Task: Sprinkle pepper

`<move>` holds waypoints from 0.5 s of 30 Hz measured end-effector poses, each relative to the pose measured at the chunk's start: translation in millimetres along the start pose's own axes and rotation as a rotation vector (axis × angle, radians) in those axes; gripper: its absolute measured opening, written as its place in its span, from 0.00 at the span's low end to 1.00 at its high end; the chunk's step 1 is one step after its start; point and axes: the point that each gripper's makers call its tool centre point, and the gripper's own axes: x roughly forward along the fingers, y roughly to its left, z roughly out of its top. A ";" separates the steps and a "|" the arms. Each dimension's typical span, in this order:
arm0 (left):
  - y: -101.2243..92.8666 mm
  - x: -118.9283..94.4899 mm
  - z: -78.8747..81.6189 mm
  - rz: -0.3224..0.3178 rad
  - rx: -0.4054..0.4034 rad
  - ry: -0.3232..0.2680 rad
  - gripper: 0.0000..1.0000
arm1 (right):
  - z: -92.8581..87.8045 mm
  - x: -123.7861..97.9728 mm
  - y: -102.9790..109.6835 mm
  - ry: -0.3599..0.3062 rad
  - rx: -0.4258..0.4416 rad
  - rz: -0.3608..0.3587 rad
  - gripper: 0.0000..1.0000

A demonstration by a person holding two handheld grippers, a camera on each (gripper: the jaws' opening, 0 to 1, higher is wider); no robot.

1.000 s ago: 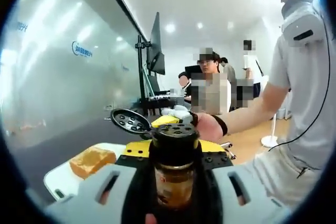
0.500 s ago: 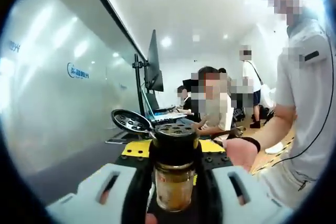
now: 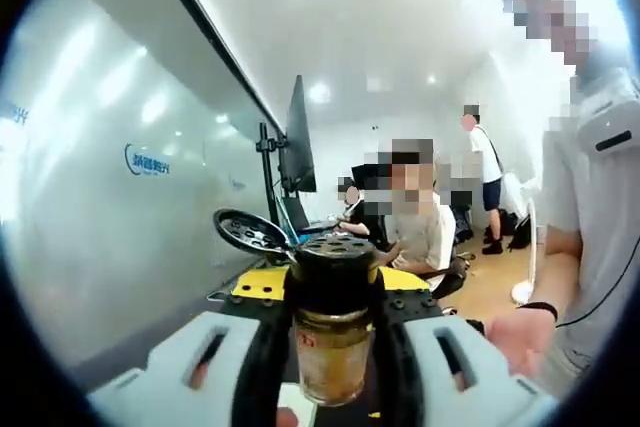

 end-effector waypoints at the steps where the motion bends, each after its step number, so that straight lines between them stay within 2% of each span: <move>1: 2.2 4.1 2.4 -0.002 0.008 0.008 0.21 | -2.2 3.0 2.5 0.000 0.010 0.026 0.45; 5: 2.5 13.4 18.1 0.002 0.003 -0.008 0.21 | -15.6 13.3 8.5 -0.008 0.061 0.098 0.45; 8: -1.0 20.3 26.3 -0.003 0.001 -0.023 0.21 | -17.5 20.3 23.6 -0.042 0.099 0.202 0.45; 10: -2.7 24.1 27.5 -0.007 0.006 -0.022 0.21 | -23.4 25.4 23.4 -0.035 0.125 0.212 0.45; 12: -4.9 27.0 24.5 -0.013 0.010 -0.011 0.21 | -24.8 28.4 24.3 -0.055 0.134 0.226 0.46; 13: -7.2 27.8 22.7 -0.018 0.012 -0.004 0.21 | -21.7 28.4 29.8 -0.091 0.155 0.260 0.48; 14: -6.6 27.3 20.3 -0.023 0.011 0.002 0.21 | -21.4 28.5 30.4 -0.130 0.165 0.256 0.48; 15: -8.0 27.0 18.8 -0.026 0.014 0.007 0.21 | -22.5 28.7 31.7 -0.132 0.149 0.259 0.48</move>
